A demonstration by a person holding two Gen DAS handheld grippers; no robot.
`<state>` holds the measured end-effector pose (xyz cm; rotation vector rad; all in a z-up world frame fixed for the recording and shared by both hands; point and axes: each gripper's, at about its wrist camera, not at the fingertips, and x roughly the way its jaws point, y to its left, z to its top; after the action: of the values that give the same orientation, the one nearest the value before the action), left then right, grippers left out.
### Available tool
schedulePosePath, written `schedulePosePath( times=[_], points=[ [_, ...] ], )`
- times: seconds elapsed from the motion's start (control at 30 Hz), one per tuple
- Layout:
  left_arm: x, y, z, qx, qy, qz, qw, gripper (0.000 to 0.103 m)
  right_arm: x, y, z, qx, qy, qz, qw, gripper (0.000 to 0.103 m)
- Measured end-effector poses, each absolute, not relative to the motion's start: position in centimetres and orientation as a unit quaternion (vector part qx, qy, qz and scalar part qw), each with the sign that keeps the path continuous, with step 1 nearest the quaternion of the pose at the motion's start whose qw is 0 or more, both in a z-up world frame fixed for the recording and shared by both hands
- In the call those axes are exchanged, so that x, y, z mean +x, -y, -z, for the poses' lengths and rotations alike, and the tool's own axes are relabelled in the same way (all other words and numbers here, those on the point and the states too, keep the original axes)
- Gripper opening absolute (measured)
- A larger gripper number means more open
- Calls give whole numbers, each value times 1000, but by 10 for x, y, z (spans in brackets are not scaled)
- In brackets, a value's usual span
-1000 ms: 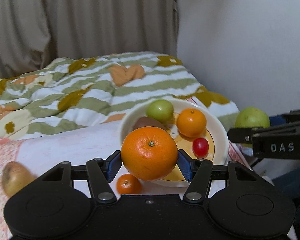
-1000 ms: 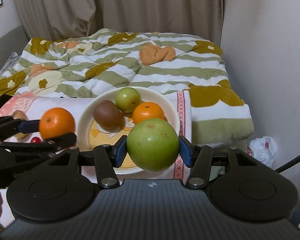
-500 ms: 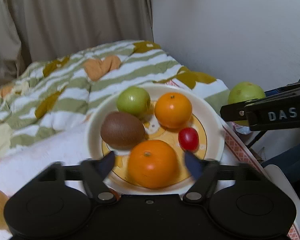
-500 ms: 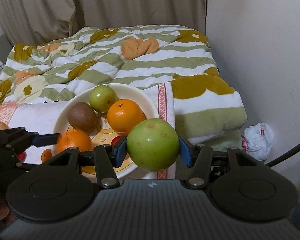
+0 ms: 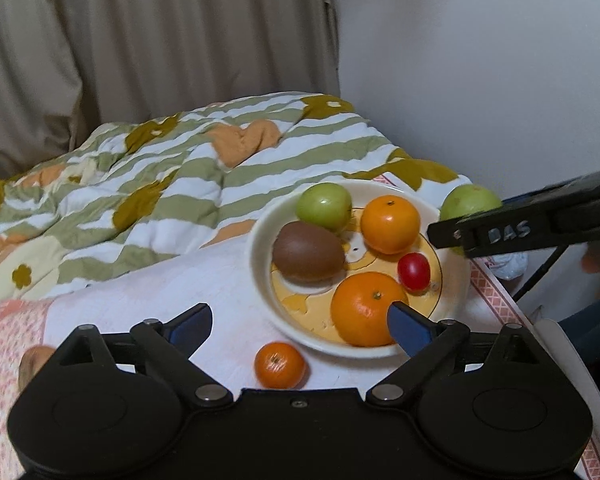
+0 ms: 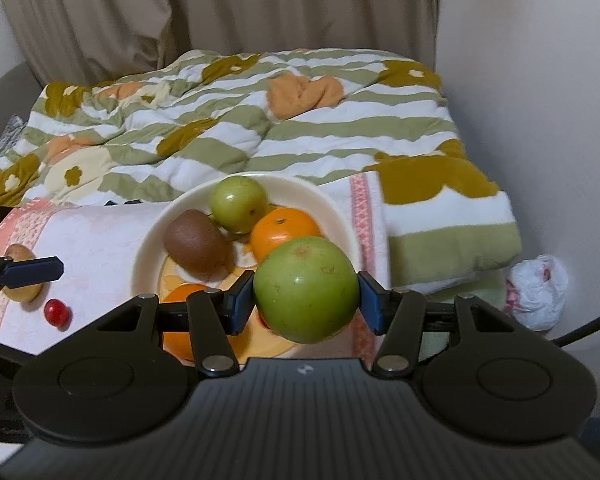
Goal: Organize fruits
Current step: 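Withdraw both tools from the bowl toward the big apple and mandarins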
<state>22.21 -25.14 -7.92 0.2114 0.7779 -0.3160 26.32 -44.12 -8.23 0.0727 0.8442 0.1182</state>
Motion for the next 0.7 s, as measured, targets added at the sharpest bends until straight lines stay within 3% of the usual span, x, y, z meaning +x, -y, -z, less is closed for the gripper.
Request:
schedulePosePath(
  times=[0.4, 0.43, 0.5, 0.53, 0.7],
  points=[
    [198, 227, 74, 67, -377, 116, 917, 97, 261, 426, 106, 44, -416, -83, 905, 71],
    [196, 226, 74, 64, -376, 115, 917, 97, 260, 426, 105, 46, -411, -84, 906, 74],
    [191, 224, 73, 58, -376, 111, 918, 97, 255, 427, 102, 46, -400, -84, 911, 97],
    [189, 224, 72, 55, -376, 110, 918, 97, 252, 428, 99, 42, -392, -78, 916, 103],
    [176, 221, 69, 47, -374, 104, 921, 97, 243, 434, 90, 34, -382, -71, 921, 103]
  ],
)
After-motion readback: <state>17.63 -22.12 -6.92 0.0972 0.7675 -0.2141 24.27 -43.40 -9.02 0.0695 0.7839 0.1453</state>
